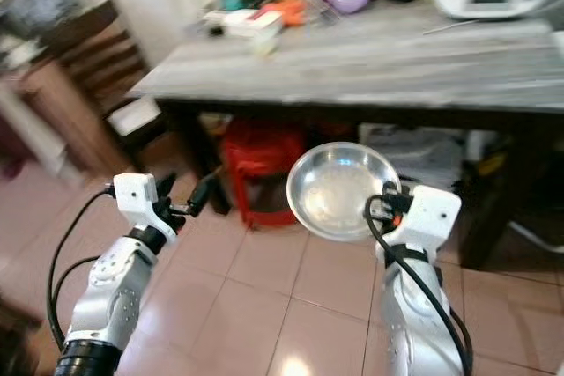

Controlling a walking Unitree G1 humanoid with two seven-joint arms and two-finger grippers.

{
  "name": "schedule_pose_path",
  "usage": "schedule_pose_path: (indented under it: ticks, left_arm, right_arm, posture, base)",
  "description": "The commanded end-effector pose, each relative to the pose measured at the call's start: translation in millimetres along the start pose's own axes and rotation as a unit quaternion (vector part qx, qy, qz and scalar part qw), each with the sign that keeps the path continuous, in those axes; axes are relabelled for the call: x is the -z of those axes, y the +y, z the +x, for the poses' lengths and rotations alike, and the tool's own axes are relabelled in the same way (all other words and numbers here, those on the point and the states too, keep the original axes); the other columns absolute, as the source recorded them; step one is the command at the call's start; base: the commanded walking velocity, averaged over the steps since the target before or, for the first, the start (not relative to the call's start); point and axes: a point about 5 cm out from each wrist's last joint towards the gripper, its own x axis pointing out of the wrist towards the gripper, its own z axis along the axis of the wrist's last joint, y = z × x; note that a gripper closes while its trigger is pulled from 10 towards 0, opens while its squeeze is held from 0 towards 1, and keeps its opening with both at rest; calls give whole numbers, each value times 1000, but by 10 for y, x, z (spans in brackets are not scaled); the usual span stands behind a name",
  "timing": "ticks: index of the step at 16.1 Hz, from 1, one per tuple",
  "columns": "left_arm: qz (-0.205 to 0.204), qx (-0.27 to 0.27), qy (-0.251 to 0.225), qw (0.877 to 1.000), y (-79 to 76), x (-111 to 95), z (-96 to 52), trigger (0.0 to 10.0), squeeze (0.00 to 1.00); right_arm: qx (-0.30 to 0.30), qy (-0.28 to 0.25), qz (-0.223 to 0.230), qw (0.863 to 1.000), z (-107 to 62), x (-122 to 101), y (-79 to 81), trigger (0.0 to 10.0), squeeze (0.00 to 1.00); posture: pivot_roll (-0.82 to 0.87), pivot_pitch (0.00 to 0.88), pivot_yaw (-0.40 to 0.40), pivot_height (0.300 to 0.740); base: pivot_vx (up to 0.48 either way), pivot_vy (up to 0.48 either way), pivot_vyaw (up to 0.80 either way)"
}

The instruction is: Setting the table

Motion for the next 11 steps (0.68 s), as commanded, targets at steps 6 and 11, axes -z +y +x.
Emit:
schedule_pose_path:
  ticks: [6, 11]
  left_arm:
    - [16, -15, -5, 1000, 44, 4, -126, 10000, 0]
    - [18, -23, 2, 1000, 45, 52, -260, 10000, 0]
  right_arm:
    - [2, -33, -30, 999, -17, -116, -18, 10000, 0]
    - [14, -46, -42, 998, 8, -168, -58, 10000, 0]
  posture:
    - [-121, 0, 163, 740]
    - [-113, 0, 160, 740]
  base:
    - [377, 0, 0]
    - [382, 0, 0]
